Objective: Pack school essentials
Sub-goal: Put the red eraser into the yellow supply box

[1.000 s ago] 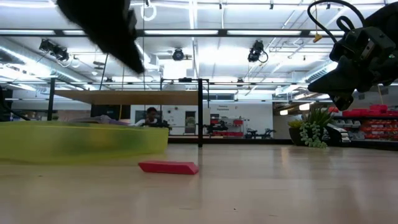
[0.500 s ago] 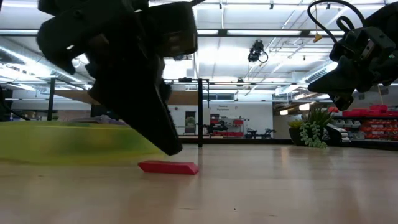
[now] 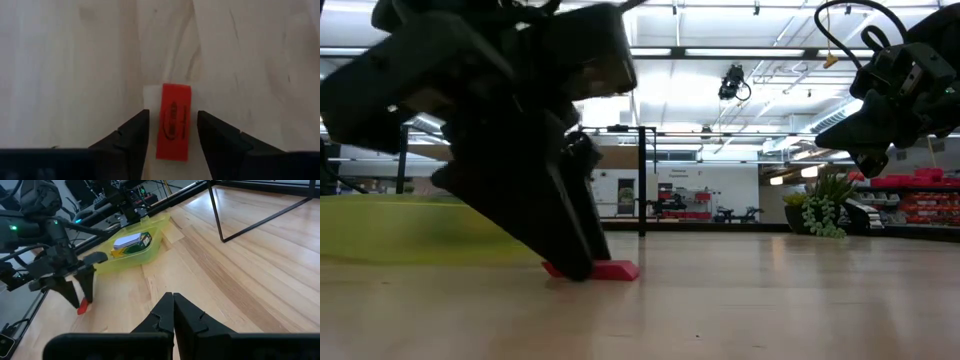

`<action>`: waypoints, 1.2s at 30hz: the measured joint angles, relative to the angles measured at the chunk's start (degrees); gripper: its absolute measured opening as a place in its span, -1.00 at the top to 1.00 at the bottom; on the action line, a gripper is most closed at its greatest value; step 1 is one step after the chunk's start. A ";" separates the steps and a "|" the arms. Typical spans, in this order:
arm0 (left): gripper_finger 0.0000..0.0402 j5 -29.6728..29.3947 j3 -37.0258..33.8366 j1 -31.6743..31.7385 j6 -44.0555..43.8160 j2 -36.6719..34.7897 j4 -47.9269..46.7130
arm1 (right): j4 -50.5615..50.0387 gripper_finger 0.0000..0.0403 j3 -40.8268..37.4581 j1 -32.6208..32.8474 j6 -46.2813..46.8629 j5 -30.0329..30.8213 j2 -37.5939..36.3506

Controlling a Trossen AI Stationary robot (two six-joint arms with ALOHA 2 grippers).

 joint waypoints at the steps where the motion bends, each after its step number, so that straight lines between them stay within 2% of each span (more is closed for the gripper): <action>1: 0.14 0.07 -0.05 -0.04 -0.03 0.51 0.11 | 0.00 0.95 0.00 0.00 0.00 0.00 0.00; 7: 0.25 0.05 0.17 -0.03 -0.39 1.41 0.94 | 0.02 0.95 0.00 0.00 0.00 0.00 0.12; 19: 0.65 -0.23 0.13 -0.25 -0.34 1.48 0.55 | -0.02 0.95 0.00 0.00 0.00 0.01 0.18; 29: 0.65 -0.02 1.18 -0.25 -2.49 1.19 -0.35 | -0.02 0.95 0.00 0.00 0.00 0.00 0.18; 36: 0.70 -0.13 1.49 -0.21 -6.77 -1.84 -2.25 | -0.03 0.95 0.00 0.00 0.00 0.00 0.20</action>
